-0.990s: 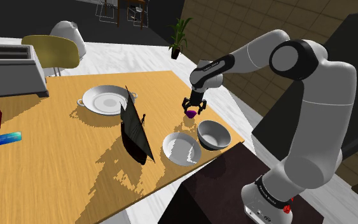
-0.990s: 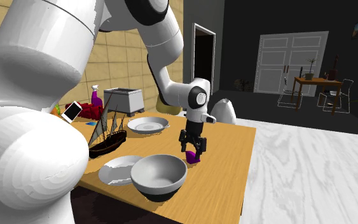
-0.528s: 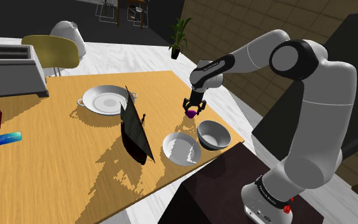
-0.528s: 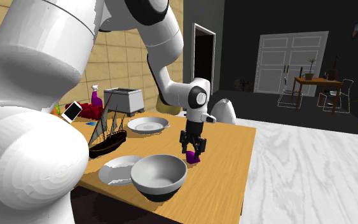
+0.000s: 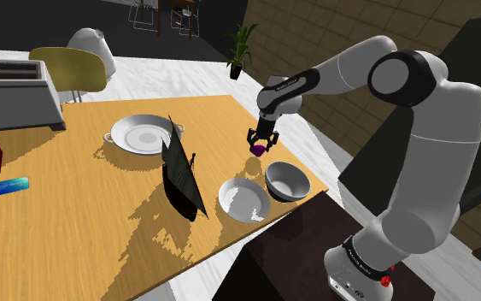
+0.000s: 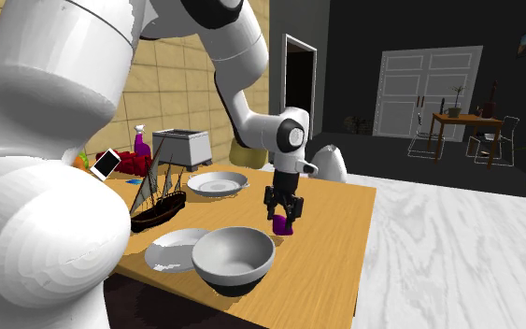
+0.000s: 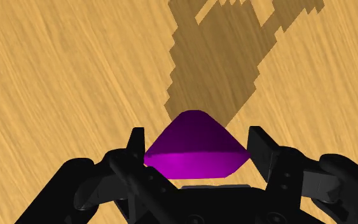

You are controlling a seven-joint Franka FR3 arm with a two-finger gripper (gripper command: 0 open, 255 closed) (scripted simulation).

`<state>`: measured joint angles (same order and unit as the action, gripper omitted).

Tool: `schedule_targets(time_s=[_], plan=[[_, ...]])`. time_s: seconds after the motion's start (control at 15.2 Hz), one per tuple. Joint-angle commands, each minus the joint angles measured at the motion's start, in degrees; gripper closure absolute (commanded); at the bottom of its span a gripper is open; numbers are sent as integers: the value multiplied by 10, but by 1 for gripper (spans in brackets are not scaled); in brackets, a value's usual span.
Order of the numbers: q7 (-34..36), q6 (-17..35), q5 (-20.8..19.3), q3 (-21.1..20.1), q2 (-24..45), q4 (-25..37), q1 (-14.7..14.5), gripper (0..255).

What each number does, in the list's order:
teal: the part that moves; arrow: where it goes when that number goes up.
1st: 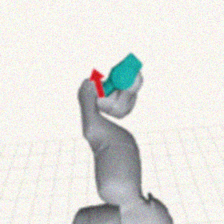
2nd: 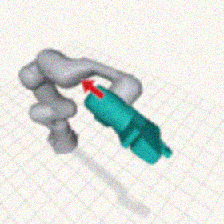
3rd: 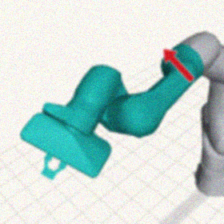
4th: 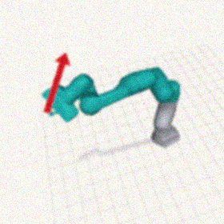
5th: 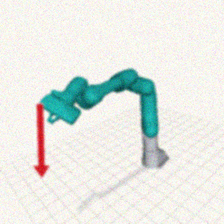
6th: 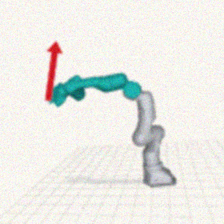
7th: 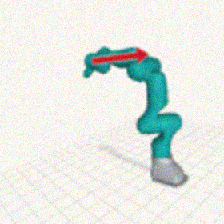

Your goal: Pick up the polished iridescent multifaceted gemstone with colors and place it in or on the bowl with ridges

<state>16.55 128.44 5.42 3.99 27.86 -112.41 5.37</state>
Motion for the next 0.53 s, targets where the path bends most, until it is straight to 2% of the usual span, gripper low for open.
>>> schedule_targets(time_s=[0.0,0.46], plan=[[2,-13,-1,1,-11,1,-1,255],[6,-54,-6,3,-48,6,-2,255]])
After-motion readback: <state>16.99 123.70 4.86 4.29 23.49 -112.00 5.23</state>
